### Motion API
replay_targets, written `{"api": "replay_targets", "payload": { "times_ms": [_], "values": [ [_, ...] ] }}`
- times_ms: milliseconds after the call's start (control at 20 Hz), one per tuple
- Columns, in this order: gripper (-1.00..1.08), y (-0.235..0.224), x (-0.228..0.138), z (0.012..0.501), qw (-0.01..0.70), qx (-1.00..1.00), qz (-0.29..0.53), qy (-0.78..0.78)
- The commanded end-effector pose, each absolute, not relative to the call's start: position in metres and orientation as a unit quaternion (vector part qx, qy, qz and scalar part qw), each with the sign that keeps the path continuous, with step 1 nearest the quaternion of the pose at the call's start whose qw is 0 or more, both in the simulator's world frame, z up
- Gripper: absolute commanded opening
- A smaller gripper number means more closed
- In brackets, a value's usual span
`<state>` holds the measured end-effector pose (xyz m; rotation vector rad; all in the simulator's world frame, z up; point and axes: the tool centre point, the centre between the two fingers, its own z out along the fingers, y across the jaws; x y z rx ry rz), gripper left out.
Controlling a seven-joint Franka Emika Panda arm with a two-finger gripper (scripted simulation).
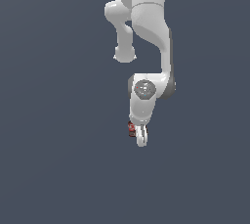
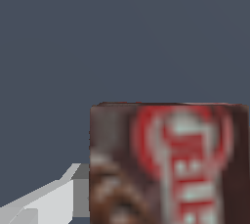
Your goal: Pick up the object and move it to a goal position.
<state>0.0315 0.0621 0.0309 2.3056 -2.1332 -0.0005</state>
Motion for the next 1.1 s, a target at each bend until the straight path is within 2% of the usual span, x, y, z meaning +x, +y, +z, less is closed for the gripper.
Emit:
{"api": "replay_targets", "payload": {
  "times_ms": [0, 600, 1050],
  "values": [
    [-1.00, 0.080, 0.018, 0.037, 0.000, 0.735, 0.000, -0.679],
    [-1.00, 0.158, -0.043, 0.062, 0.000, 0.735, 0.000, -0.679],
    [-1.00, 0.176, -0.054, 0.068, 0.000, 0.734, 0.000, -0.679]
  ]
}}
